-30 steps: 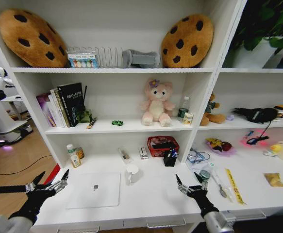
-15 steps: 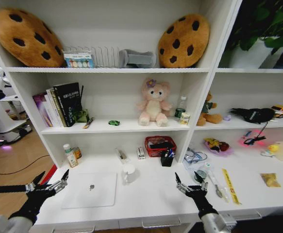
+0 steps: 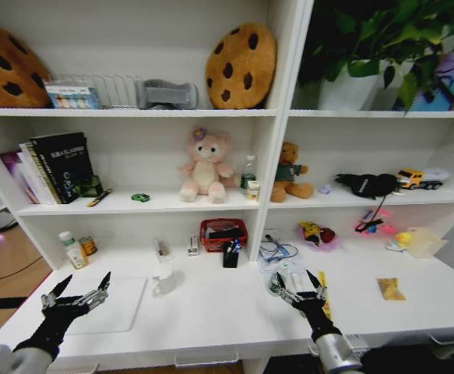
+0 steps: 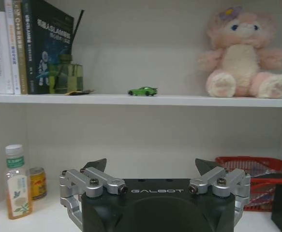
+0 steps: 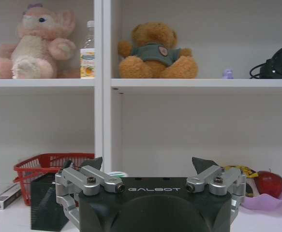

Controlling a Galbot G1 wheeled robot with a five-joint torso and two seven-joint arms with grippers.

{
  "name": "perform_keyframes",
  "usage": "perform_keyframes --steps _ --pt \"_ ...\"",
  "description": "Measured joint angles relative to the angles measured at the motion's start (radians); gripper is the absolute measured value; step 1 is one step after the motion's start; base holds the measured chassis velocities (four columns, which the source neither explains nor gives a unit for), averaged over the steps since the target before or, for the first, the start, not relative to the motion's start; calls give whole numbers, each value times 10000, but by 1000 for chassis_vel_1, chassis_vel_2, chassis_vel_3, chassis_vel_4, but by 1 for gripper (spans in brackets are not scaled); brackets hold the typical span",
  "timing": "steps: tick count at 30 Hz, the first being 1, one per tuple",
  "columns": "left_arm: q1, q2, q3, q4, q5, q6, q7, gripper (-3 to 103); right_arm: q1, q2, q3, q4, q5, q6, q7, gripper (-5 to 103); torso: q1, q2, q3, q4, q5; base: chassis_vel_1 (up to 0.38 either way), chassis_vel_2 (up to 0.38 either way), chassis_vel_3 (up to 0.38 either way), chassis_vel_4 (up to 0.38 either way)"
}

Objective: Organize the objects on the table.

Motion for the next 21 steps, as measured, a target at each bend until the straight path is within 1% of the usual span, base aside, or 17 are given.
perform_keyframes --steps 4,5,6,7,8,9,10,11,12,13,14,15,19,21 --pt "0 -2 1 0 0 0 1 100 120 -17 -124 -103 -161 76 -139 100 0 1 1 2 4 -279 -313 269 289" --pt "1 -2 1 -1 0 0 2 100 144 -85 -234 -116 -193 87 -370 100 0 -1 2 3 3 -107 -232 201 80" --pt "1 -2 1 -1 0 0 2 100 144 -85 -234 -116 -193 87 -370 100 0 -1 2 3 3 -107 -232 201 80" --pt "0 -2 1 -2 0 0 2 100 157 -158 -306 -144 -215 160 -566 100 -5 3 -2 5 2 -3 -103 169 80" --pt "1 -2 2 -2 0 0 2 100 156 -308 -409 -215 -317 340 -860 100 -5 3 -2 -3 -3 -3 -103 65 25" --pt "1 -2 2 -2 0 0 2 100 156 -308 -409 -215 -317 340 -860 100 -5 3 -2 -3 -3 -3 -103 65 25" --pt "0 -1 2 -2 0 0 2 100 154 -472 -494 -314 -491 531 -1233 100 -1 0 0 -8 -2 -12 -53 -7 -69" --pt "0 0 1 -1 0 0 2 100 168 -562 -561 -386 -576 627 -1520 100 1 0 1 -5 -4 -17 33 -7 -69" --pt "0 0 1 -1 0 0 2 100 168 -562 -561 -386 -576 627 -1520 100 1 0 1 -5 -4 -17 33 -7 -69" --pt "0 1 0 -1 0 0 2 100 246 -606 -648 -464 -631 665 -1688 100 1 1 0 -3 -11 -17 110 -21 -95" --pt "0 0 -1 0 0 0 -1 100 353 -613 -744 -522 -649 667 -1772 100 1 1 0 6 -10 36 110 -64 -83" --pt "0 1 -2 0 0 0 -3 100 539 -622 -899 -609 -655 656 -1868 100 1 1 0 5 -6 63 98 -64 -52" --pt "0 2 -2 0 0 0 -3 100 875 -743 -1191 -780 -634 506 -1978 100 0 1 -1 0 -9 22 37 -27 -26" --pt "0 0 -2 1 0 0 -2 100 1286 -952 -1461 -1079 -496 370 -1990 100 0 1 -1 -2 -1 0 0 0 0"
